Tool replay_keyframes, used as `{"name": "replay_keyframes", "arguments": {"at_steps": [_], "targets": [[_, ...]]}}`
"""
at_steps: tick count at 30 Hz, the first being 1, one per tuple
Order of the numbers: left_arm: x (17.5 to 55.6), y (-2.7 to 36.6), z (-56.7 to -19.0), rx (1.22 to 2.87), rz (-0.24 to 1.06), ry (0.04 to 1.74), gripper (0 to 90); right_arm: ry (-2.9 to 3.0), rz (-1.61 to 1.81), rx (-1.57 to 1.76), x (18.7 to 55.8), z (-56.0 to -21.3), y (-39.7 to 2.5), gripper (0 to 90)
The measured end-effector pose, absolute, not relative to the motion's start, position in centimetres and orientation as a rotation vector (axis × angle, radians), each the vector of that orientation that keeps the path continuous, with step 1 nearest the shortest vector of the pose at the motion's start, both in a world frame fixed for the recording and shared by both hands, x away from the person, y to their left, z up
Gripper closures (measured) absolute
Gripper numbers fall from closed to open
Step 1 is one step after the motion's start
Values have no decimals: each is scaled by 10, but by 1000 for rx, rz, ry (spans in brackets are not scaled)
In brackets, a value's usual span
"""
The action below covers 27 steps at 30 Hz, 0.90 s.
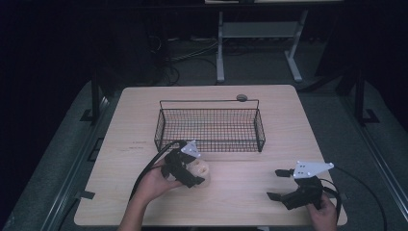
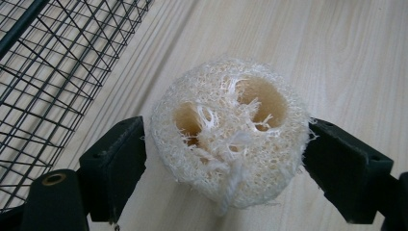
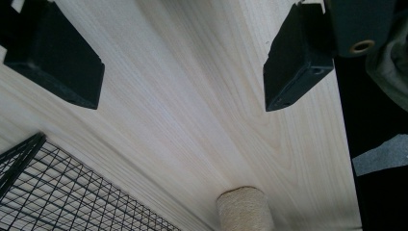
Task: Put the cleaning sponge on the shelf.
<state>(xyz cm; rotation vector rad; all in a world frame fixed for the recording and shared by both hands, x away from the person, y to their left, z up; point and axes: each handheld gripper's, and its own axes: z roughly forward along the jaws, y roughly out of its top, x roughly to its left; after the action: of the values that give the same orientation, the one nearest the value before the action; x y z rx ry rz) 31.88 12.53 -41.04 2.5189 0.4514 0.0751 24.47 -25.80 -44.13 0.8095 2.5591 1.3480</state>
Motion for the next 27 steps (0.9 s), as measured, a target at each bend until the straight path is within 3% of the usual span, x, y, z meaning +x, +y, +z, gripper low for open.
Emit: {"name": "replay_keyframes", "arguments": {"at_steps": [2, 6, 27], "targets": [[319, 124, -411, 2514, 74, 455, 233, 2558, 1350, 808, 245, -441, -258, 138], [319, 124, -411, 2531, 80, 438, 266, 2558, 1350, 808, 245, -441, -258, 138], [324, 117, -388, 2550, 112, 401, 274, 2555, 1354, 809, 245, -441, -258, 138]]}}
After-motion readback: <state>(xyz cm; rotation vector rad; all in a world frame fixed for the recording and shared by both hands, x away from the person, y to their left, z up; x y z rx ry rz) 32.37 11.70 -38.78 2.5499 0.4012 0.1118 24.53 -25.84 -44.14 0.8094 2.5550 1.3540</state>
